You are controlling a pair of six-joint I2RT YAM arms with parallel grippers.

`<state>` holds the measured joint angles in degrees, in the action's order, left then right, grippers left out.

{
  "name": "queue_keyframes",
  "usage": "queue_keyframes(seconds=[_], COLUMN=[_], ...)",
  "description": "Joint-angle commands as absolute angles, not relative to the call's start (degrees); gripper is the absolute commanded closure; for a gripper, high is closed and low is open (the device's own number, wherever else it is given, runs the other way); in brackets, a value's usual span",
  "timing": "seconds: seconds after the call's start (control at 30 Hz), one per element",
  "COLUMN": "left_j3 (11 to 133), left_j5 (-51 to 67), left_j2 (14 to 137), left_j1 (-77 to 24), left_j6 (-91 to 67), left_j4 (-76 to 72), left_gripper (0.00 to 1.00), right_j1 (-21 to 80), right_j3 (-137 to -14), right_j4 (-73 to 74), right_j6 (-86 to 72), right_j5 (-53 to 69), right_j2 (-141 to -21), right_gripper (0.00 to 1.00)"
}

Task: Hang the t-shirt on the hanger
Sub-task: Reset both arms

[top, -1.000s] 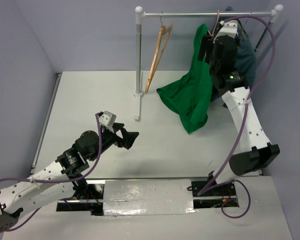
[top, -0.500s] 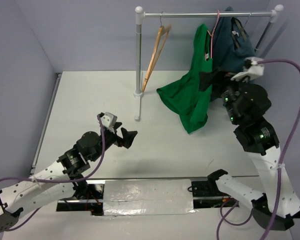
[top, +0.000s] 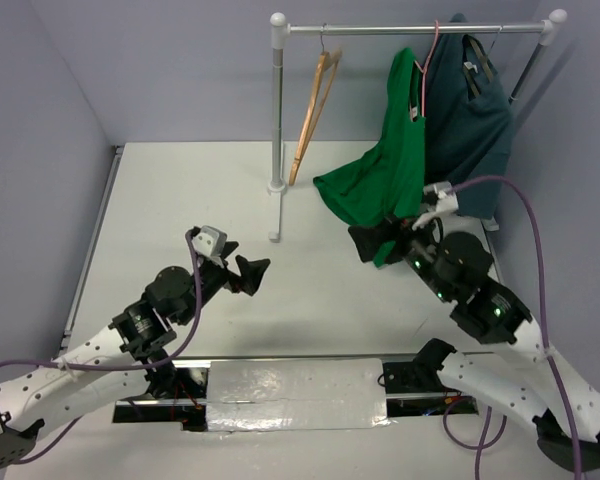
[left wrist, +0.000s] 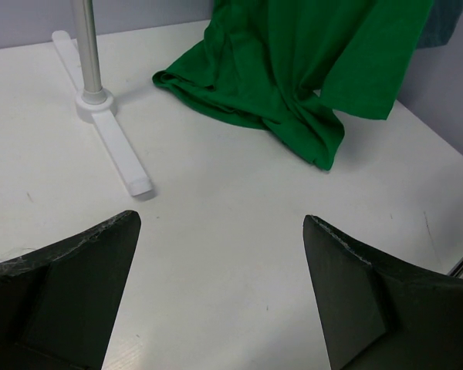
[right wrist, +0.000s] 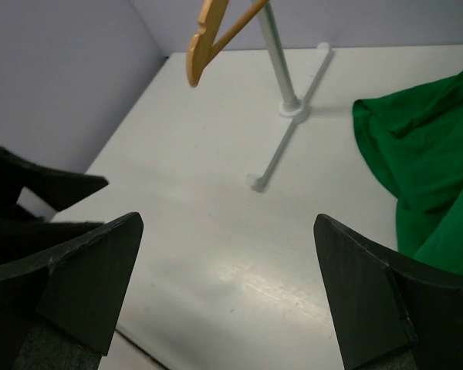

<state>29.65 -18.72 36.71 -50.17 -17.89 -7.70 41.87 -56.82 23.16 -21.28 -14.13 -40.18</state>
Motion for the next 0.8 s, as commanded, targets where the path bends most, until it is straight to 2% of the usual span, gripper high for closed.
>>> queue_keyframes(seconds=[0.0,0.17,0.5,0.77], left_j3=[28.7,28.8,27.2,28.0], left_j5=[-17.1,-17.4,-16.0,-15.5], left_j2=[34.6,33.8,30.0,31.8], left_j1=[-50.4,-50.4,-50.5,-50.5], left_j6=[-16.5,-16.1,-16.0,-16.1], left_j4=[-11.9,-11.5,-13.1,-12.5], left_gripper=[0.00,0.01,0.00,0.01], right_j1=[42.3,42.3,42.4,42.2], right_j3=[-50.3,-43.7,-41.7,-40.7], right_j4=[16.1,16.1,14.5,13.3], right_j6=[-24.7,-24.4,-22.9,-22.7], right_j5=[-8.6,-6.2,-4.3,-2.5], right_j2=[-33.1,-29.4,-27.0,-26.7], right_gripper=[0.00,0.00,0.00,0.01])
